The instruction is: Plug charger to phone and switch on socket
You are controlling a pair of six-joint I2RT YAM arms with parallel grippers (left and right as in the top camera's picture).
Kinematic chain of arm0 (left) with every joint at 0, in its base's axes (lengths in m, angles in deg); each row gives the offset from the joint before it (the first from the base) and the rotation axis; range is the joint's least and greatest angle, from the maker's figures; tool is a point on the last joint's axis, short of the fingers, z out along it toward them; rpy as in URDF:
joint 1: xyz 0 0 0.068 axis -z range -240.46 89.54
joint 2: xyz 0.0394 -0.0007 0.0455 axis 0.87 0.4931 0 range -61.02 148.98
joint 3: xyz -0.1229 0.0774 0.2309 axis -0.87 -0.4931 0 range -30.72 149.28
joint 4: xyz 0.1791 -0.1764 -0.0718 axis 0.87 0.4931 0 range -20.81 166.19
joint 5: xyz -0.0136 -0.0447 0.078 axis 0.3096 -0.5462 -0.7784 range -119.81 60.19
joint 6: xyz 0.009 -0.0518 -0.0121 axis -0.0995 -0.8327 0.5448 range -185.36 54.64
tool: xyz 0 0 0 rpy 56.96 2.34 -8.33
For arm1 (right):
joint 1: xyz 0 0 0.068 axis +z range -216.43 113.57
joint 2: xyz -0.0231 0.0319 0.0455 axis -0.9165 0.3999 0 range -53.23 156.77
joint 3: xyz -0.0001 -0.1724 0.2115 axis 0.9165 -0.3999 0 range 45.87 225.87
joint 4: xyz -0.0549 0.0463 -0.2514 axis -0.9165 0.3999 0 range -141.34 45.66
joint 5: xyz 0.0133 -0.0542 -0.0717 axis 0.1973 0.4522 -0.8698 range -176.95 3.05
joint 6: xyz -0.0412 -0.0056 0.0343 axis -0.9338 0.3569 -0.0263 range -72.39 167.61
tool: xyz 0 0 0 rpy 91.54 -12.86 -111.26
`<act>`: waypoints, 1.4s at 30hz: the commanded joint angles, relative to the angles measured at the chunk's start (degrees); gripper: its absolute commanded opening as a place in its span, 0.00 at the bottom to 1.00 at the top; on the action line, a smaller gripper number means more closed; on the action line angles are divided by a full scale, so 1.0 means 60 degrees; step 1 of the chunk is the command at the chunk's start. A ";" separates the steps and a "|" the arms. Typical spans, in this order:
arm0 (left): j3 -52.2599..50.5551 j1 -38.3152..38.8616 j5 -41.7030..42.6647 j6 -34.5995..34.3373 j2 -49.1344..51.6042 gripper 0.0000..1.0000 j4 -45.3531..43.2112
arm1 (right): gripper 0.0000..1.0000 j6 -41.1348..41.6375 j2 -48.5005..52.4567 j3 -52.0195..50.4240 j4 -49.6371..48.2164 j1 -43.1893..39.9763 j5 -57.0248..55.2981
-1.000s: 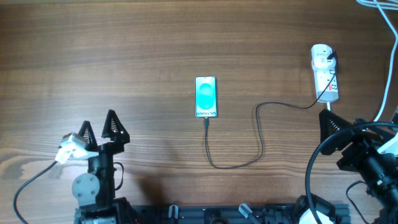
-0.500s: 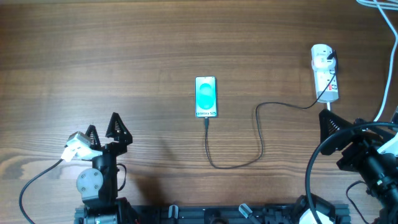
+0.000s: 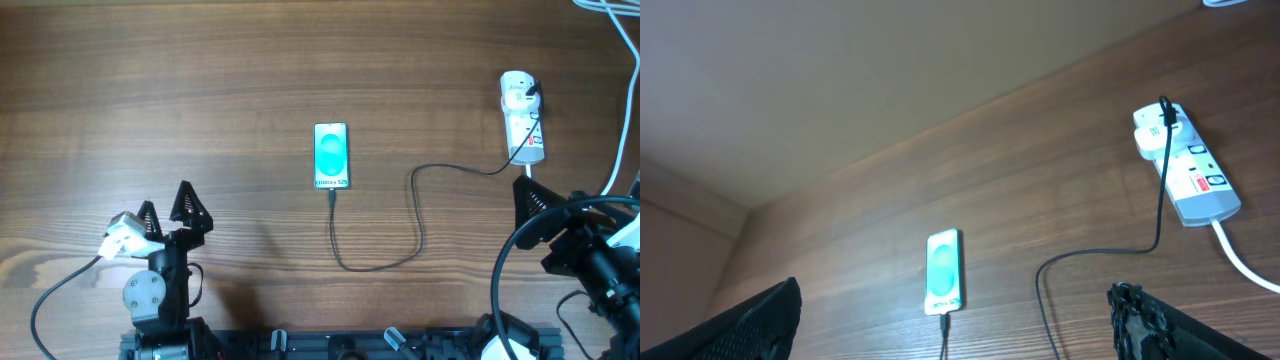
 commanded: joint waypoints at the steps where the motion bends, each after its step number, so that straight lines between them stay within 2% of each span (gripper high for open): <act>1: -0.0055 0.0044 -0.0164 -0.0025 -0.0102 1.00 -0.0025 | 1.00 -0.0164 0.0011 -0.0007 -0.0029 0.0029 0.0102; 4: -0.0055 0.0044 -0.0168 -0.0025 -0.0102 1.00 -0.0025 | 1.00 -0.0189 -0.0011 -0.0036 -0.0007 0.0058 -0.0040; 7: -0.0055 0.0044 -0.0164 -0.0025 -0.0102 1.00 -0.0022 | 1.00 -0.0182 -0.0091 -0.0073 0.0015 0.0164 -0.1228; 12: -0.0055 0.0044 -0.0164 -0.0025 -0.0102 1.00 -0.0025 | 1.00 -0.0186 -0.0648 -0.1078 -0.0503 0.1708 -0.2677; 15: -0.0055 0.0044 -0.0164 -0.0022 -0.0102 1.00 -0.0025 | 1.00 -0.0186 -0.1249 -0.2153 -0.1701 0.2809 -0.2940; 22: -0.0055 0.0044 -0.0164 -0.0025 -0.0102 1.00 -0.0022 | 1.00 -0.0189 -0.3093 -0.5869 -0.6011 0.4561 -0.3235; 31: -0.0055 0.0044 -0.0164 -0.0025 -0.0102 1.00 -0.0025 | 1.00 -0.0120 -0.5275 -1.0280 -0.9595 0.4852 -0.3694; 33: -0.0055 0.0044 -0.0164 -0.0022 -0.0102 1.00 -0.0025 | 1.00 0.0364 -0.5716 -1.0925 -1.0018 0.4852 -0.3982; 38: -0.0055 0.0044 -0.0164 -0.0025 -0.0102 1.00 -0.0025 | 1.00 0.3253 -0.6732 -1.2364 -1.0816 0.4856 -0.5796; 42: -0.0055 0.0044 -0.0164 -0.0025 -0.0102 1.00 -0.0025 | 1.00 0.3796 -0.6739 -1.2834 -1.1387 0.4867 -0.6196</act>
